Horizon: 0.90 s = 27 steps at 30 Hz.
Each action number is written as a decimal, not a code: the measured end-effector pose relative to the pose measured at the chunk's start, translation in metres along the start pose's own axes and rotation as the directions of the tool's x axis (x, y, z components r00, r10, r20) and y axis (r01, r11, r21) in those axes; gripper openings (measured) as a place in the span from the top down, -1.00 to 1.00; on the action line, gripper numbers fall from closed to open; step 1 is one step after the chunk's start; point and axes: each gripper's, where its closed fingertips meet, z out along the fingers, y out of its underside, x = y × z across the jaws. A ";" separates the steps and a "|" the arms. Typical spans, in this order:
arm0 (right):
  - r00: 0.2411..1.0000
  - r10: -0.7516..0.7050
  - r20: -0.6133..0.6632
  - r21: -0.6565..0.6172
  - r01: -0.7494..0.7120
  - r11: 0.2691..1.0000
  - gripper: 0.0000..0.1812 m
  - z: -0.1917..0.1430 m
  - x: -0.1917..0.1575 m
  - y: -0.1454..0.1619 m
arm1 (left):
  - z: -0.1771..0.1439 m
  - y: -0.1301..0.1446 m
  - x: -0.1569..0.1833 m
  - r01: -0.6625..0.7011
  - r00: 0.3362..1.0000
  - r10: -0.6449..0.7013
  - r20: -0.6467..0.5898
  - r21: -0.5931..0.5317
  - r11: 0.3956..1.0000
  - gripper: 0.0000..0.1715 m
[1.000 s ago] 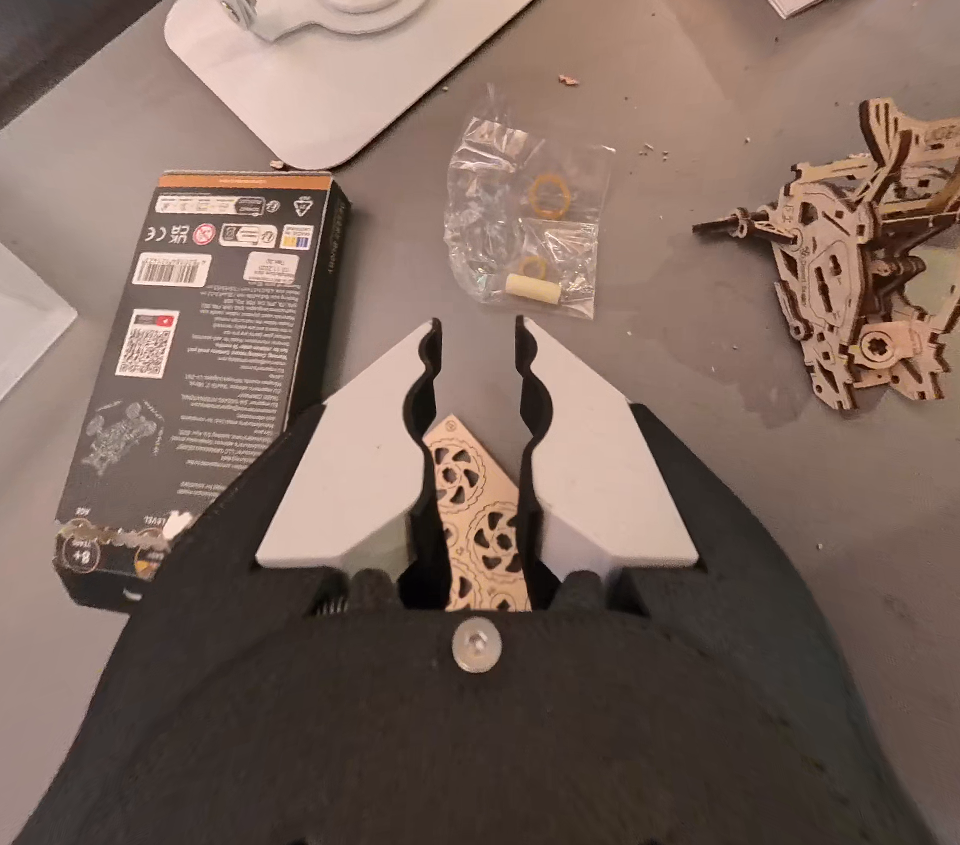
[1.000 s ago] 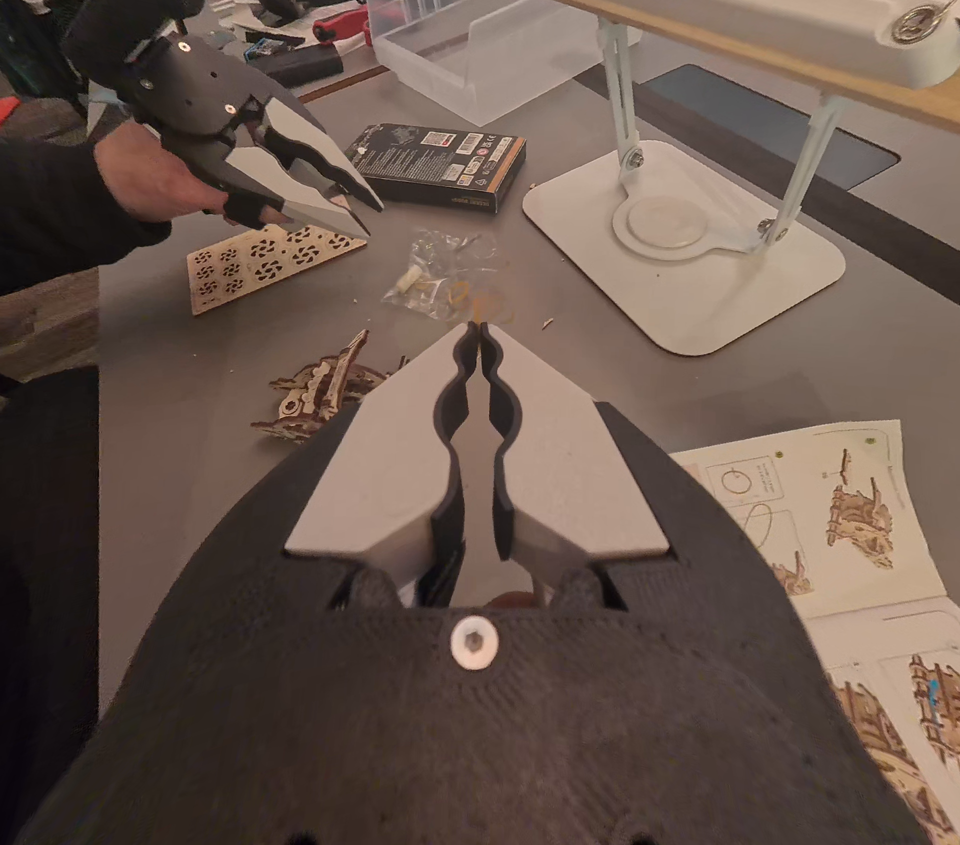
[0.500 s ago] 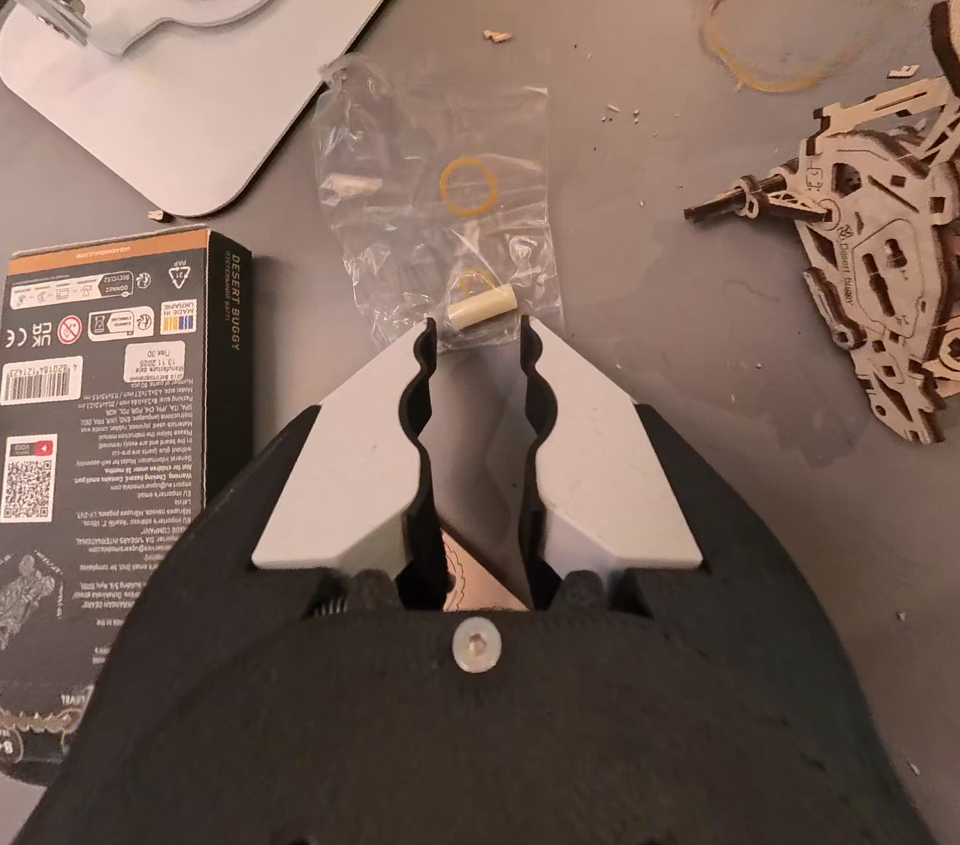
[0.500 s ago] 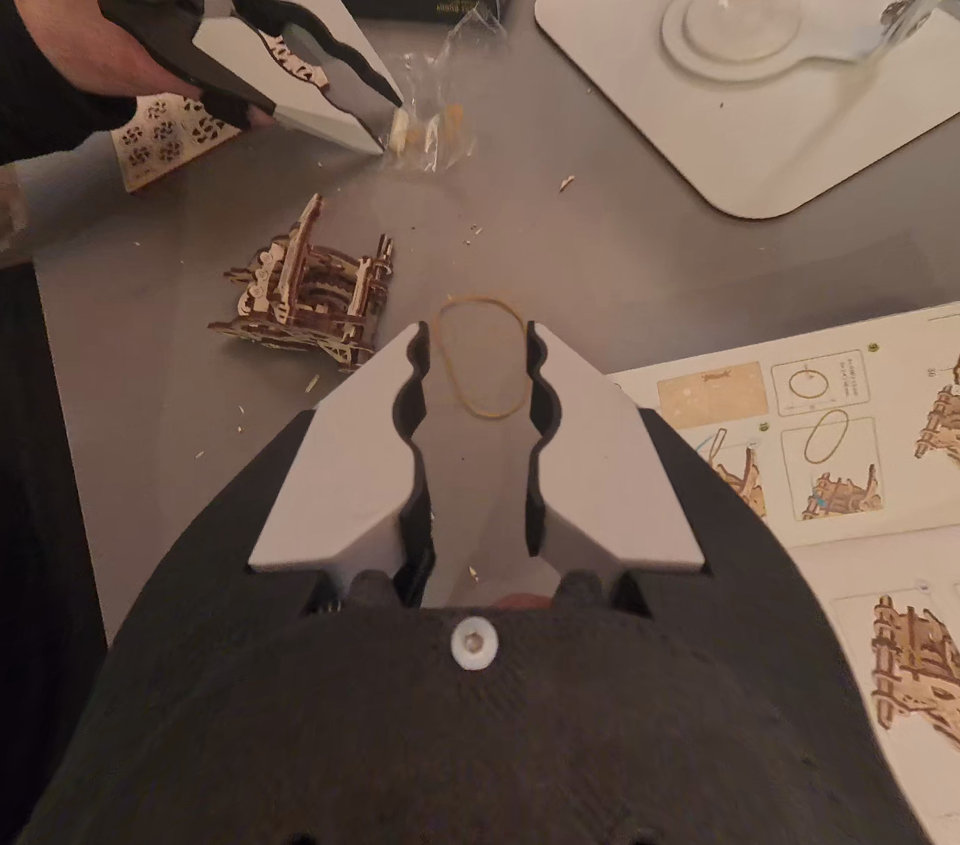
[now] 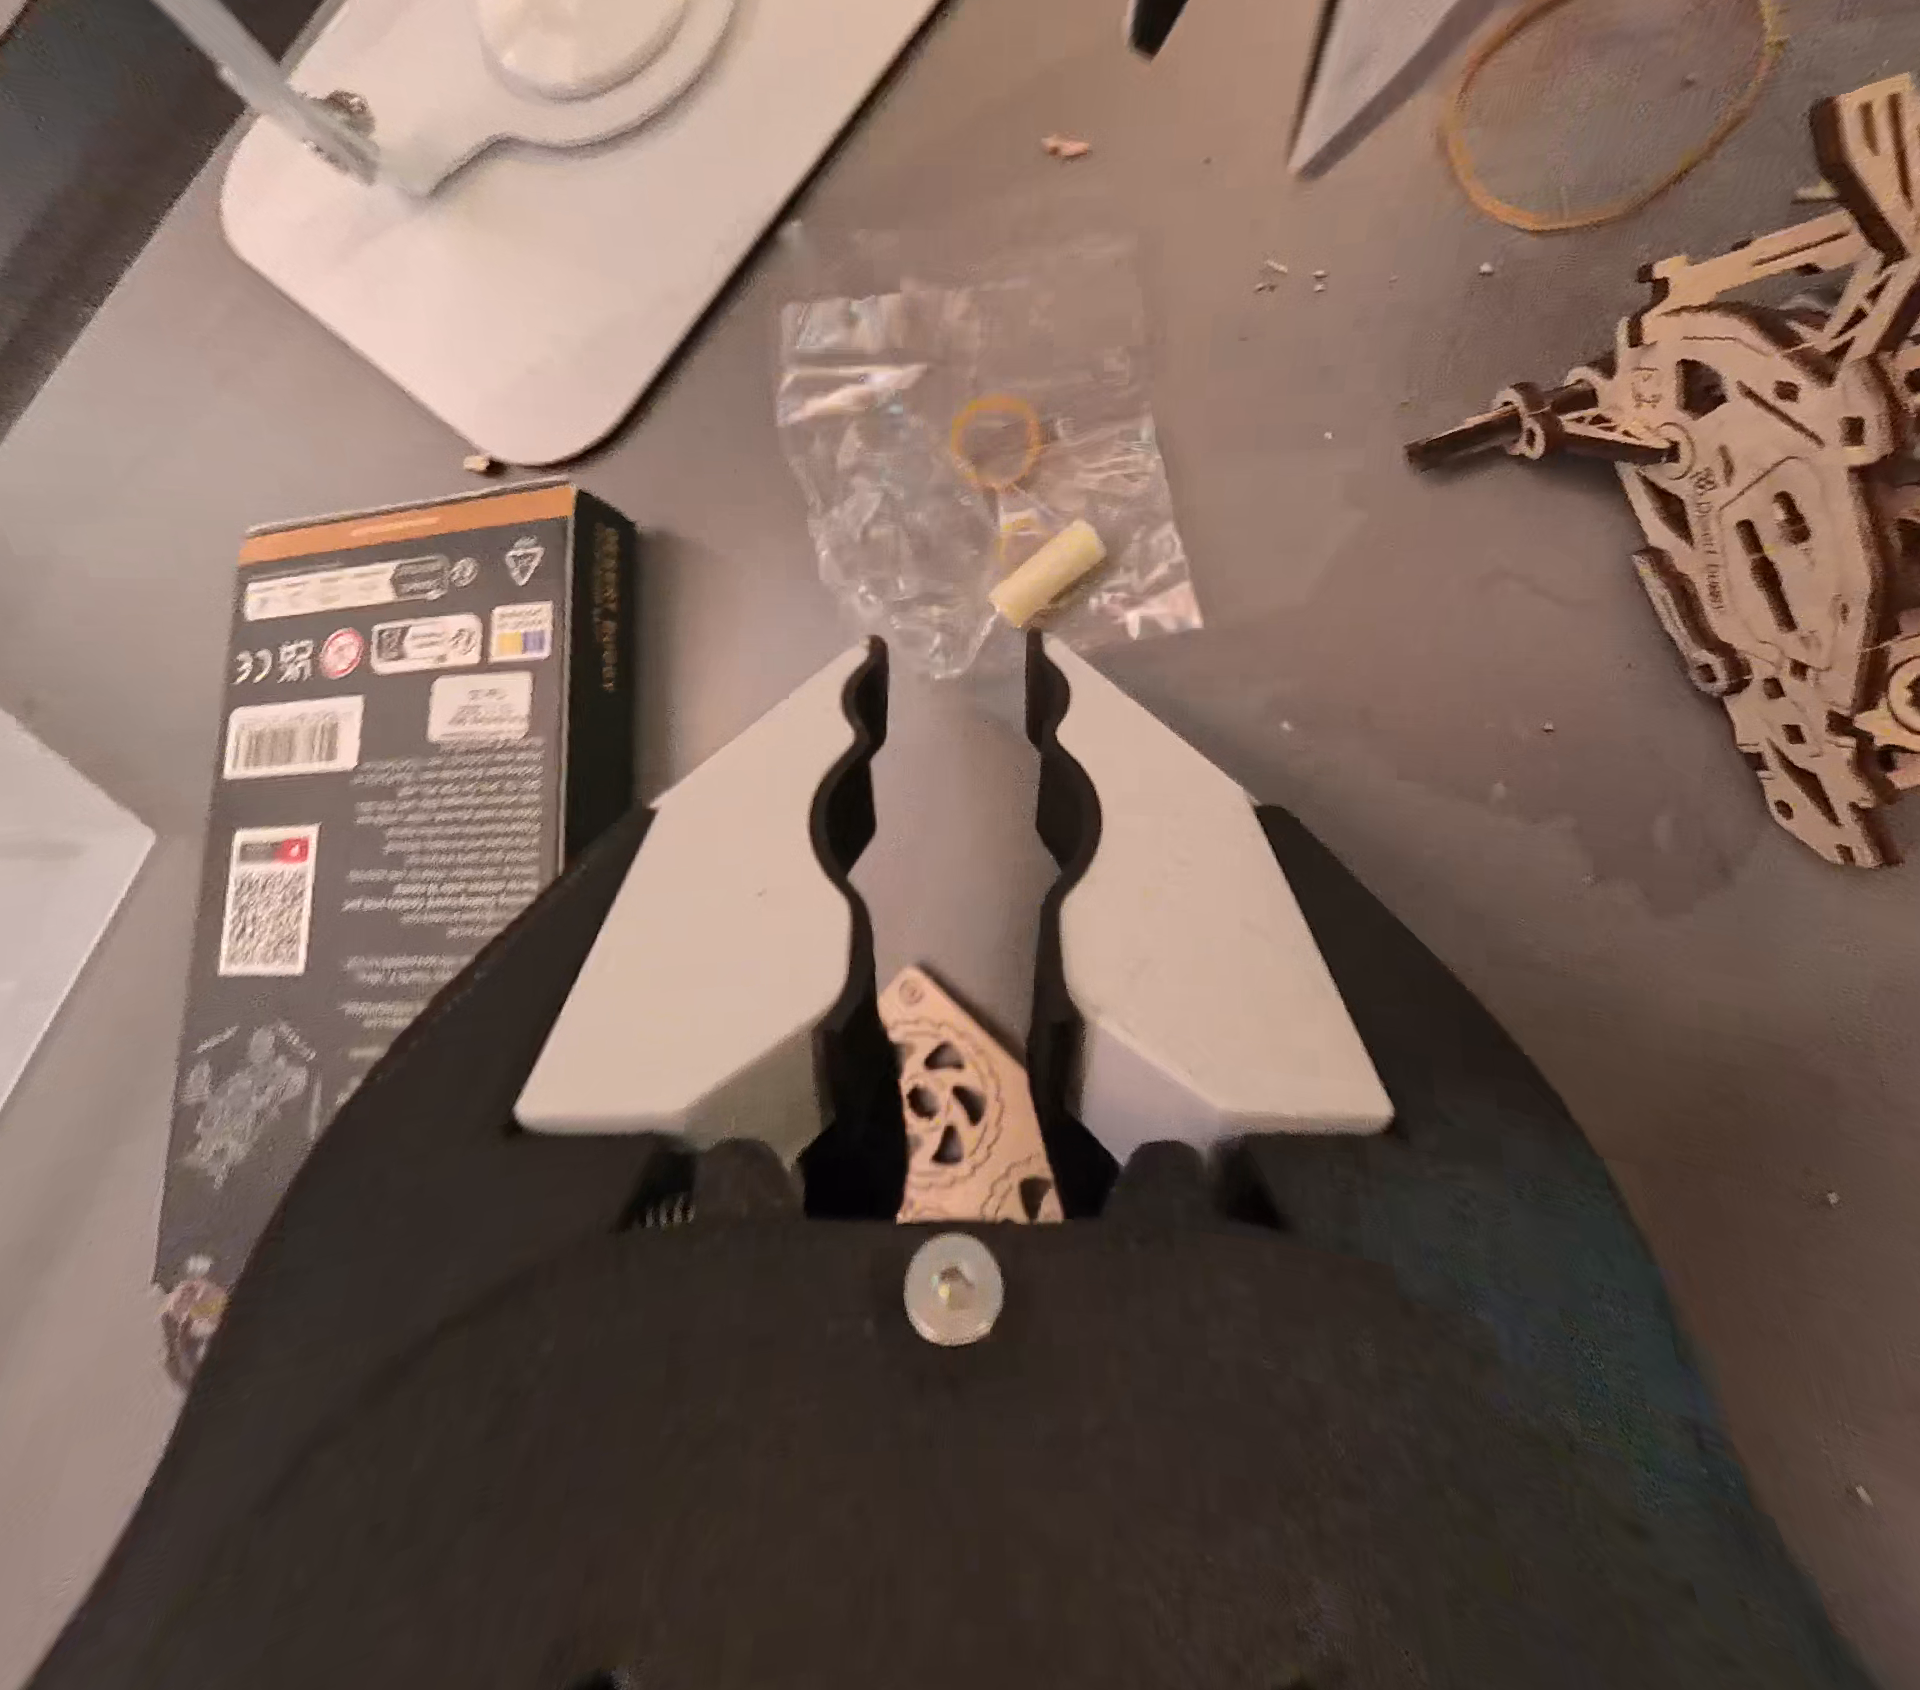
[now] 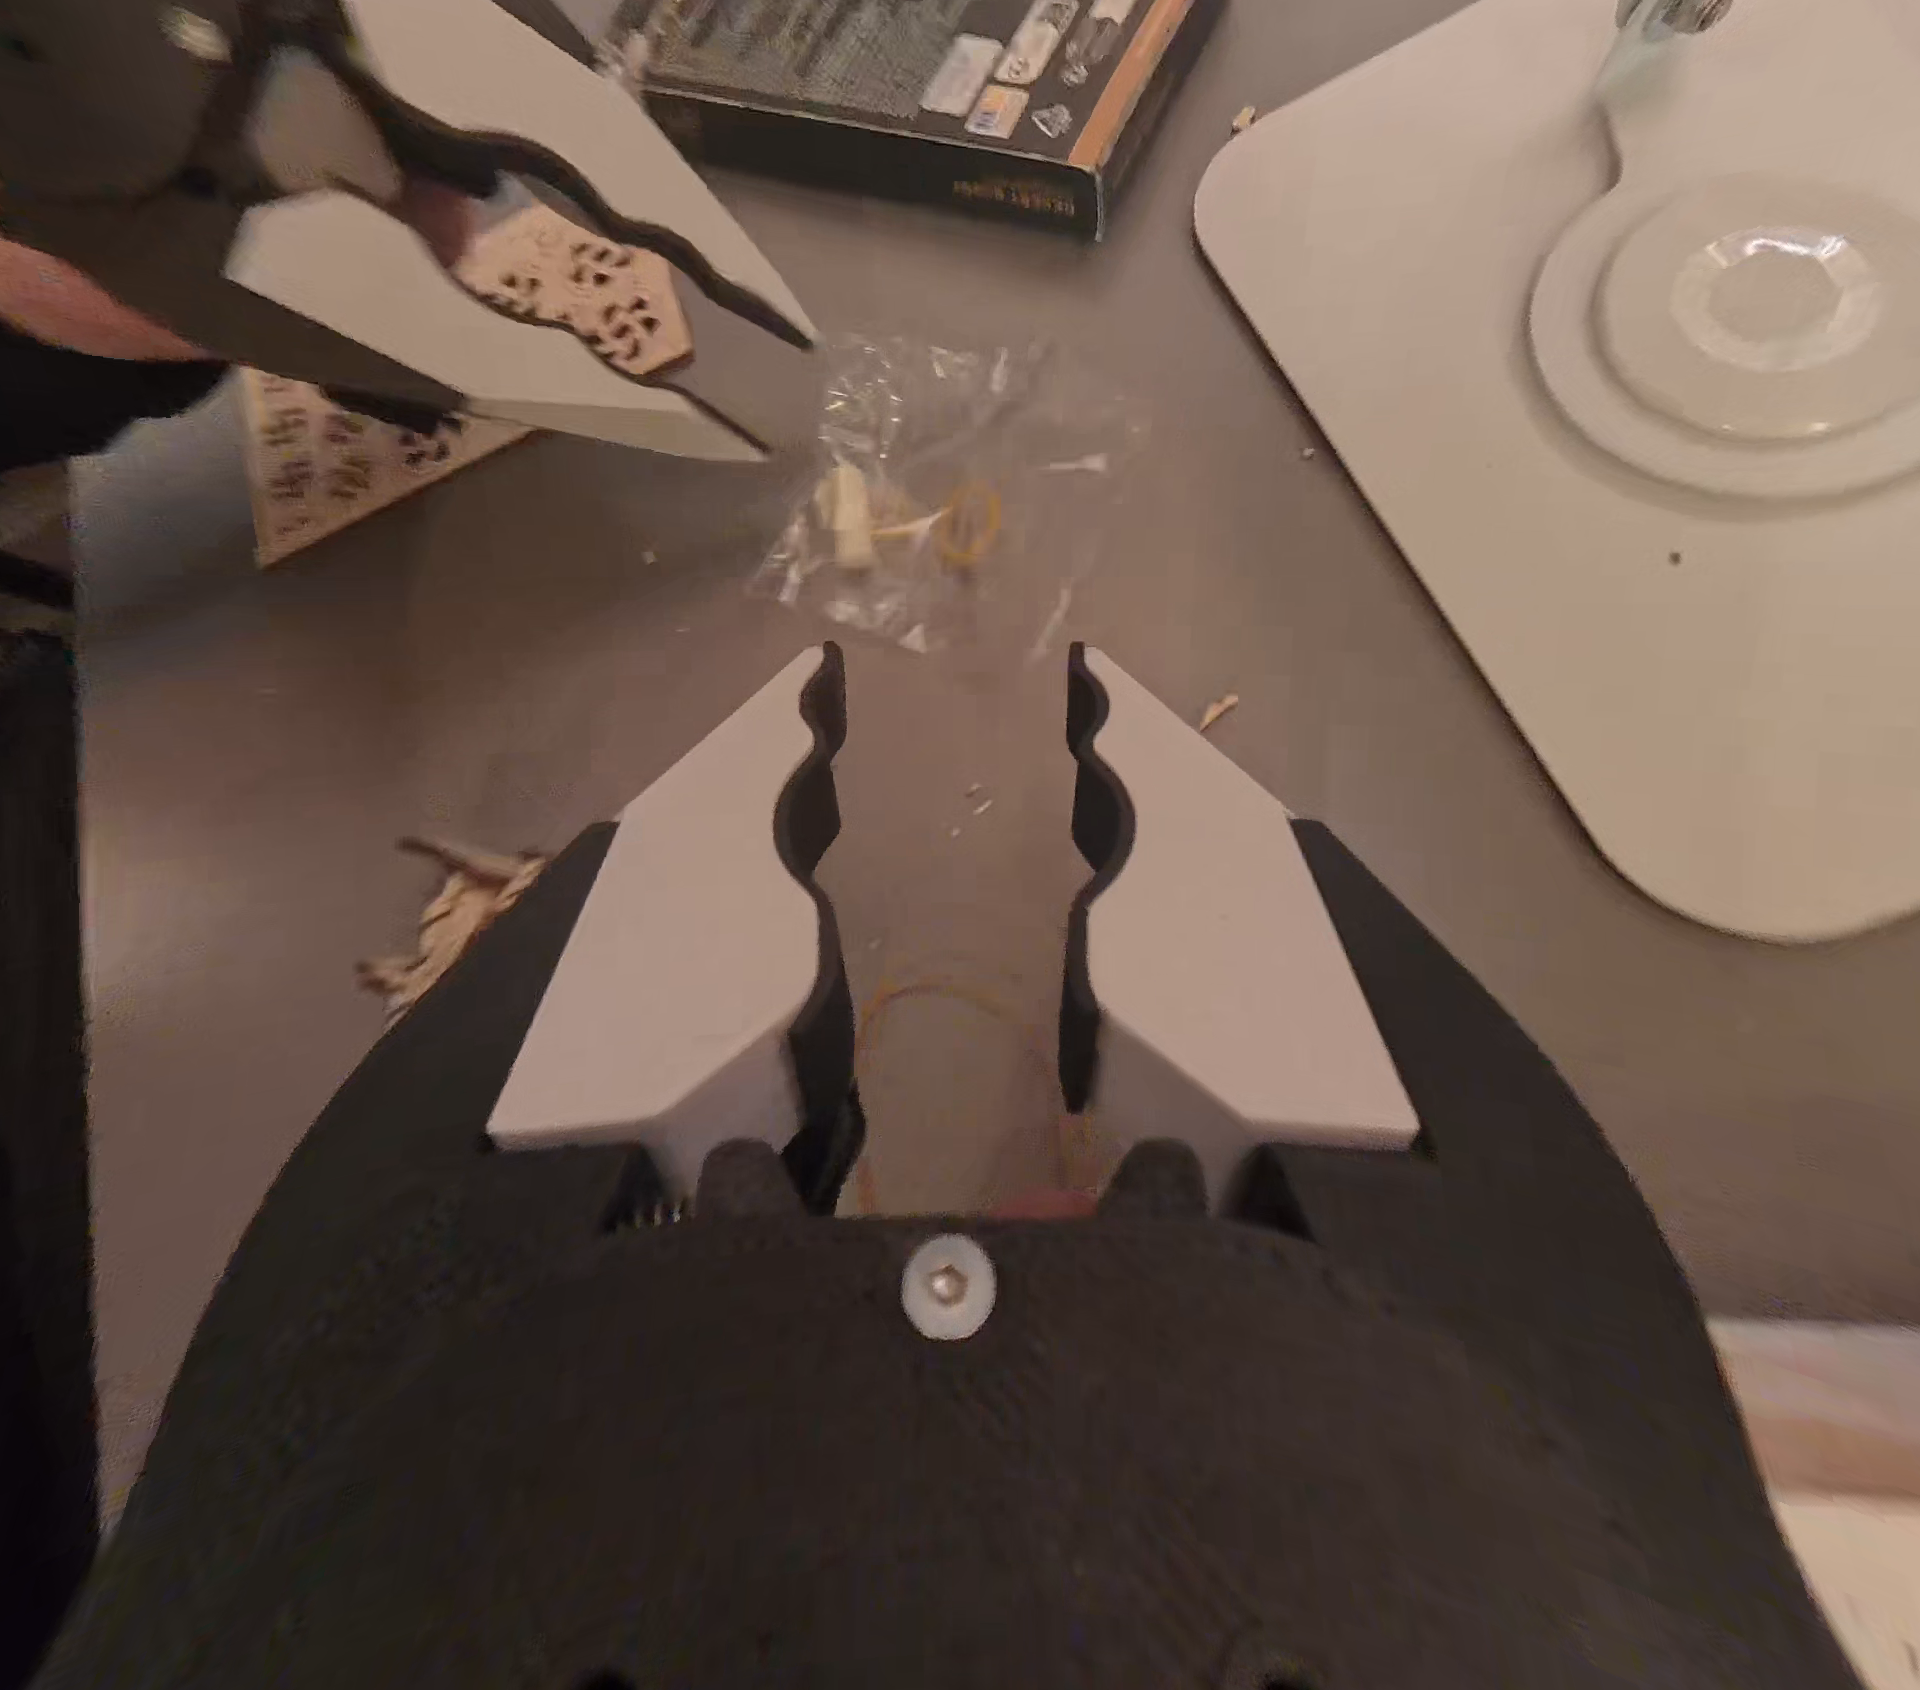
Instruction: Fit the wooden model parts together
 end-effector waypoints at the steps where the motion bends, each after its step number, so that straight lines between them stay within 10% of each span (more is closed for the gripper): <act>1: 1.000 -0.001 0.005 -0.029 0.001 1.000 0.55 0.010 0.004 0.001 | -0.003 0.001 -0.003 0.020 1.000 -0.020 0.001 0.007 1.000 0.69; 7: 0.997 -0.058 0.056 -0.125 0.065 0.990 0.96 0.045 0.009 0.011 | 0.008 0.007 0.001 0.279 0.950 -0.282 -0.135 -0.039 0.959 0.45; 13: 0.997 -0.075 0.034 -0.179 0.080 0.981 1.00 0.047 0.012 0.017 | 0.017 0.001 0.007 0.417 0.868 -0.415 -0.274 -0.051 0.907 0.84; 20: 0.996 -0.084 0.025 -0.158 0.087 0.983 0.99 0.035 0.008 0.017 | 0.000 -0.016 0.000 0.293 0.919 -0.304 -0.252 -0.083 0.953 1.00; 27: 0.993 -0.114 0.016 -0.024 0.115 0.993 0.56 0.008 -0.002 -0.016 | -0.019 -0.029 -0.010 -0.008 0.980 -0.046 -0.195 -0.266 0.964 1.00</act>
